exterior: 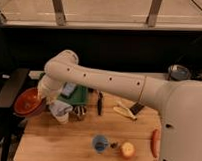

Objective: Stack bowls into tray

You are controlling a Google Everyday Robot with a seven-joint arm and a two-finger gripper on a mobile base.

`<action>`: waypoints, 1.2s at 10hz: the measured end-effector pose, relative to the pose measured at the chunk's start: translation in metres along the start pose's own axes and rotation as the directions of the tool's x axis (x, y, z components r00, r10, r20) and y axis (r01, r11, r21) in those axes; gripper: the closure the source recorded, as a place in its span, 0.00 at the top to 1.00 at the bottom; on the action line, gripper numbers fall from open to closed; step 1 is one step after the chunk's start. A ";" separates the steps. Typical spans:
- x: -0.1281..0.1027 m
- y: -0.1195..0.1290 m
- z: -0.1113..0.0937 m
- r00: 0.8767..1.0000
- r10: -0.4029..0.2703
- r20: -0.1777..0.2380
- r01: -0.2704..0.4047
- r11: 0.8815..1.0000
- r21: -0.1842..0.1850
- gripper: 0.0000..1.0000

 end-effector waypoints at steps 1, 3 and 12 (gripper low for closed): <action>0.015 0.012 -0.010 0.999 0.026 -0.024 -0.027 0.999 -0.034 0.00; 0.044 0.040 -0.029 0.994 0.074 -0.079 -0.082 0.992 -0.101 0.00; 0.098 0.113 0.034 0.995 0.082 -0.057 -0.086 0.993 -0.086 0.00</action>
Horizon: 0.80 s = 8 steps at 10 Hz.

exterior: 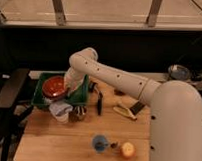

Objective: Stack bowls into tray

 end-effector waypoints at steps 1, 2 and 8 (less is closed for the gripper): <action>0.000 -0.001 0.001 1.000 -0.002 0.001 0.002 1.000 0.000 0.00; -0.001 -0.002 0.001 1.000 -0.003 0.002 0.003 1.000 0.001 0.00; 0.016 0.000 0.002 0.999 0.022 -0.029 -0.022 1.000 0.002 0.00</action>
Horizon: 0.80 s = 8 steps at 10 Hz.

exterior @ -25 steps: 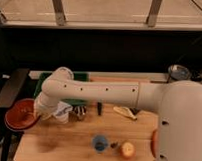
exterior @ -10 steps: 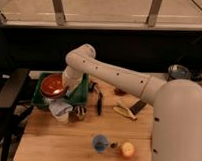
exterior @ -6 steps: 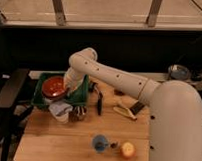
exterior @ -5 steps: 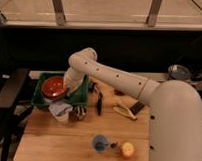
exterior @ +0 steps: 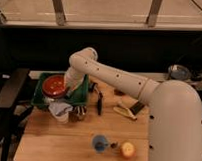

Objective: Stack bowls into tray

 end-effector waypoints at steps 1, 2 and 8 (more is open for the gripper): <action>0.016 0.000 0.003 1.000 0.016 -0.015 -0.016 1.000 0.004 0.00; 0.028 0.002 0.008 0.999 0.026 -0.026 -0.026 1.000 0.008 0.00; 0.062 -0.005 0.061 0.997 0.049 -0.060 -0.044 0.996 0.084 0.00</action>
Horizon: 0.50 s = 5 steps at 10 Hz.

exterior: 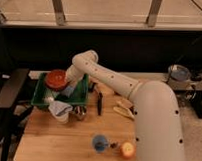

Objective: Stack bowls into tray

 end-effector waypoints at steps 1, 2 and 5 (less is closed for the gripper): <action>0.003 -0.010 0.012 1.000 -0.023 0.005 0.023 1.000 -0.008 0.00; 0.004 -0.018 0.018 0.999 -0.049 0.009 0.049 0.999 -0.016 0.00; 0.006 -0.035 0.031 0.995 -0.099 0.016 0.099 0.995 -0.030 0.08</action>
